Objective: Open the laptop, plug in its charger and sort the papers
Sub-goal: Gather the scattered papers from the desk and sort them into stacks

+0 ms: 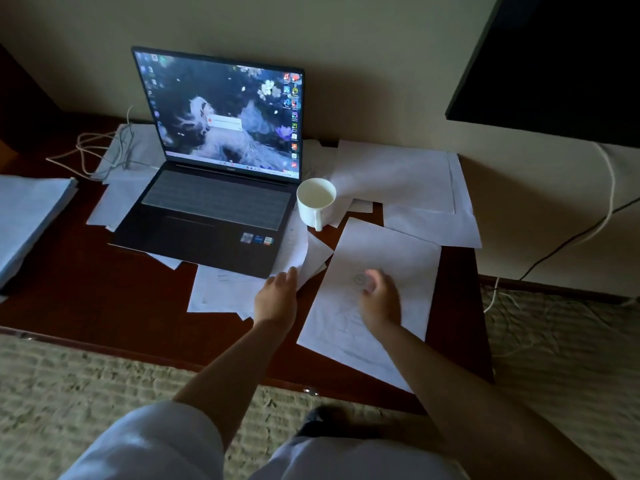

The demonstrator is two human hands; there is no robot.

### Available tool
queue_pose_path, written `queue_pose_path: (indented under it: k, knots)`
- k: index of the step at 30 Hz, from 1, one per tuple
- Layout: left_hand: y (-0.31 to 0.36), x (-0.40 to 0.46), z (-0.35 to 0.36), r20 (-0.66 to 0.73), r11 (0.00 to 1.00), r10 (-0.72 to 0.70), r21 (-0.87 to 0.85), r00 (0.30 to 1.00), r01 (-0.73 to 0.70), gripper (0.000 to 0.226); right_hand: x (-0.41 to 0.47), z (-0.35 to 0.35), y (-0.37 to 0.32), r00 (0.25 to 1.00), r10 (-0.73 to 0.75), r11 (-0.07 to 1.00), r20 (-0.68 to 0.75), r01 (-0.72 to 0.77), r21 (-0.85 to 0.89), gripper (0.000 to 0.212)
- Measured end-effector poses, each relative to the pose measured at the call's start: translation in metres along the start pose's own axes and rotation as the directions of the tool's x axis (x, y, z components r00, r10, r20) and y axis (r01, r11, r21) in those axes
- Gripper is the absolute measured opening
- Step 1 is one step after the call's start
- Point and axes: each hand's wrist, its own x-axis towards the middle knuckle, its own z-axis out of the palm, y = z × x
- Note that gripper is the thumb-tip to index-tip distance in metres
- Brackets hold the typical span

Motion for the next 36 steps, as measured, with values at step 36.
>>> queue_pose_path:
  k: [36]
  knots:
    - [-0.048, 0.044, -0.012, 0.549, -0.29, -0.674, -0.811, 0.493, 0.508, 0.017, 0.019, 0.063, -0.073, 0.852, 0.194, 0.975, 0.486, -0.224, 0.004, 0.024]
